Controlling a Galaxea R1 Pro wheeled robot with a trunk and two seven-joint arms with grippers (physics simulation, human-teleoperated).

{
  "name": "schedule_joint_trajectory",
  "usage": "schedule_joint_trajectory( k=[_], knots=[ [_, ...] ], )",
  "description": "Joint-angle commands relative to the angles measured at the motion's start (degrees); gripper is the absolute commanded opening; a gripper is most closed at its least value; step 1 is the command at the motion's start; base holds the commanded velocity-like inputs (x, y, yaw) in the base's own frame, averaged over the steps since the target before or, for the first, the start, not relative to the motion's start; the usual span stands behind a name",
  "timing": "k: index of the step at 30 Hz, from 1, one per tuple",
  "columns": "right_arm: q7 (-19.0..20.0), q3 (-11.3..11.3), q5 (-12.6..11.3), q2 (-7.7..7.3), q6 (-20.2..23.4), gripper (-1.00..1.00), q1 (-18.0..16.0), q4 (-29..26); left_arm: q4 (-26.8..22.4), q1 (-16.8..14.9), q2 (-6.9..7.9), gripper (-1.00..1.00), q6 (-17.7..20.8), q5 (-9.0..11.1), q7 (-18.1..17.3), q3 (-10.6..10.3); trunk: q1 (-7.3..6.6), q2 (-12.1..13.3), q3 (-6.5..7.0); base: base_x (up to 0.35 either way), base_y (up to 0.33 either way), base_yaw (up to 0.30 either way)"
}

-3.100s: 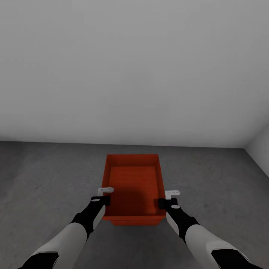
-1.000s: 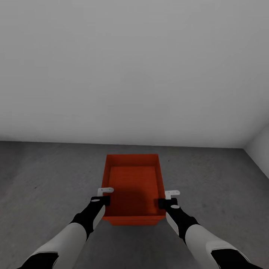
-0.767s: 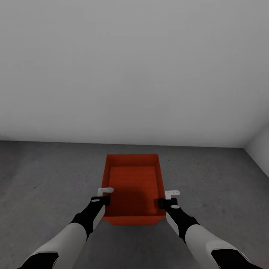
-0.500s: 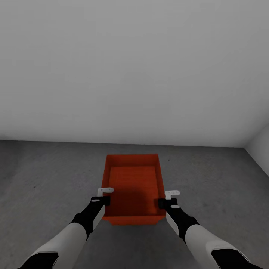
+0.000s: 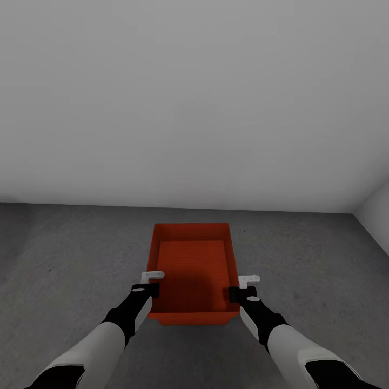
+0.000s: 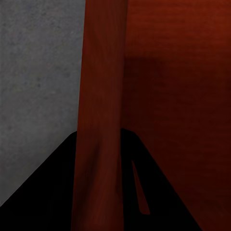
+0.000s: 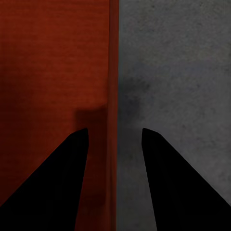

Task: Move the two storage containers from the living room to the garage. In the garage, place one container on the floor and stack the other container on top of it (either order is fine).

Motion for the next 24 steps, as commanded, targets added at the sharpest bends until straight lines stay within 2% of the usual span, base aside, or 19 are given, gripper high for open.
schedule_joint_trajectory(
  k=[1,24],
  knots=[
    [-0.1,-0.2,-0.7,0.05,0.1,-1.0,0.0,0.2,-0.3,0.0,-0.25,-1.0,-3.6,0.7,-0.5,0.9,-0.01,0.0,-0.04,0.0,0.0,0.0],
    [-0.1,-0.2,-0.7,0.12,0.1,-1.0,0.0,0.2,-0.2,0.0,-0.31,-1.0,-3.7,0.7,-0.5,0.9,-0.01,0.0,-0.04,0.0,0.0,0.0]
  ],
)
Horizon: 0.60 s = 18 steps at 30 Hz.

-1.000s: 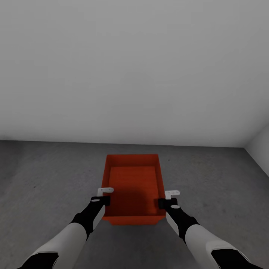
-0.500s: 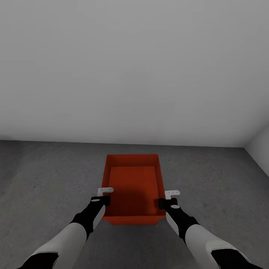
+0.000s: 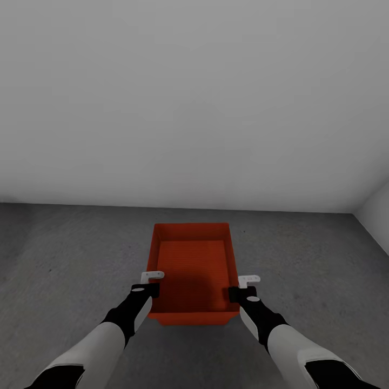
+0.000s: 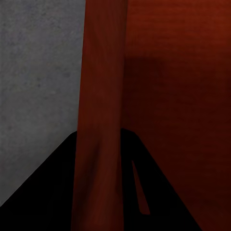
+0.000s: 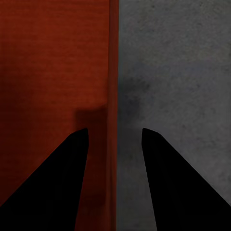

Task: Move the two storage containers from the living room to the garage. In the garage, place one container on the floor and stack the other container on top of it (either order is fine).

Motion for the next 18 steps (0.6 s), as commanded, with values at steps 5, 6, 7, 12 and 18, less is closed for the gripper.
schedule_joint_trajectory(
  k=[5,6,7,12,18],
  knots=[
    [0.1,-0.2,-0.7,0.05,0.1,-1.0,0.0,0.1,-0.3,0.0,-0.37,-1.0,-3.6,0.6,-0.4,0.9,-0.01,0.0,-0.04,0.057,0.0,0.0],
    [0.1,-0.2,-0.7,0.05,0.1,-1.0,0.0,0.1,-0.3,0.0,-0.36,-1.0,-3.6,0.6,-0.4,0.9,-0.01,0.0,-0.04,0.123,0.0,0.0],
    [0.1,-0.2,-0.7,0.06,0.1,-1.0,0.0,0.1,-0.3,0.0,-0.35,-1.0,-3.6,0.6,-0.4,0.9,-0.01,0.0,-0.04,0.087,0.0,0.0],
    [0.1,-0.2,-0.7,0.03,0.1,-1.0,0.0,0.1,-0.4,0.0,-0.38,-1.0,-3.6,0.6,-0.4,0.9,-0.01,0.0,-0.04,0.038,0.0,0.0],
    [0.1,-0.2,-0.7,0.03,0.1,-1.0,0.0,0.1,-0.3,0.0,-0.34,-1.0,-3.6,0.6,-0.4,0.9,-0.01,0.0,-0.04,0.005,0.0,0.0]
  ],
)
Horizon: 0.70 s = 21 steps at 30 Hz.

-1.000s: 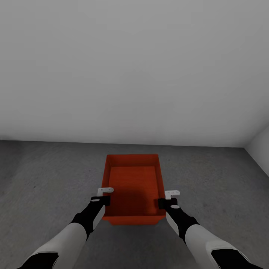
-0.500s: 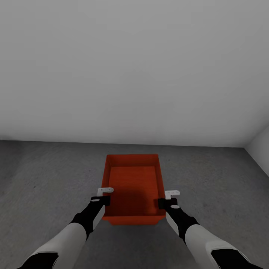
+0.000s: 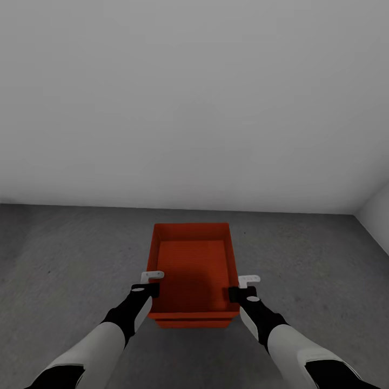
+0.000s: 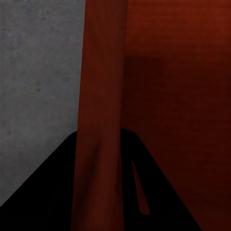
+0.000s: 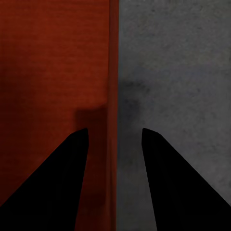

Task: Move the two storage containers from the living room to the garage. In the garage, place one container on the floor and stack the other container on top of it (either order is fine).

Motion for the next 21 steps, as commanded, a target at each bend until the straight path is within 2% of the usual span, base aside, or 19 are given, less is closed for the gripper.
schedule_joint_trajectory(
  k=[1,21],
  knots=[
    [0.1,-0.2,-0.7,0.04,0.1,-1.0,0.0,0.1,-0.3,0.0,-0.31,-1.0,-3.7,0.7,-0.4,0.9,-0.01,0.0,-0.04,0.0,0.0,0.0],
    [0.1,-0.2,-0.7,-0.01,0.1,-1.0,0.0,0.1,0.1,0.0,-0.38,-1.0,-3.7,0.7,-0.4,0.9,-0.01,0.0,-0.04,0.0,0.0,0.0]
  ],
)
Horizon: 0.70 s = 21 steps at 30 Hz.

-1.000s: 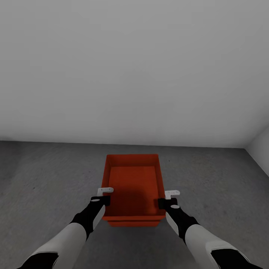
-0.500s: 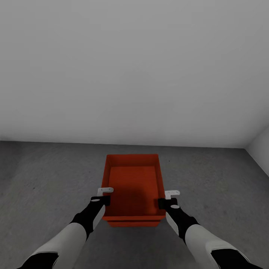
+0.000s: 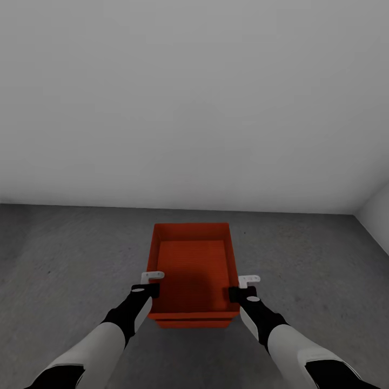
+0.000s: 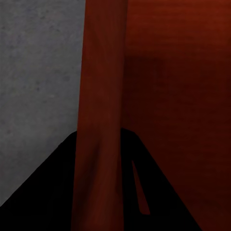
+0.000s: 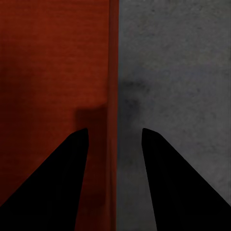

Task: Move the two storage containers from the living room to the garage. In the garage, place one container on the floor and stack the other container on top of it (either order is fine).

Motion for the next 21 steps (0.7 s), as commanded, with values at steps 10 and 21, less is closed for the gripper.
schedule_joint_trajectory(
  k=[10,21],
  knots=[
    [0.1,-0.4,-0.7,0.05,0.1,-1.0,0.1,0.1,-0.3,0.0,-0.39,-1.0,-3.3,0.5,-0.4,0.9,1.53,-2.8,-1.3,0.0,0.0,0.0],
    [0.1,-0.4,-0.7,0.05,0.2,-1.0,0.0,0.1,-0.4,0.0,-0.39,-1.0,-3.3,0.5,-0.4,1.0,3.07,-5.6,-2.56,0.0,0.0,0.0]
  ],
)
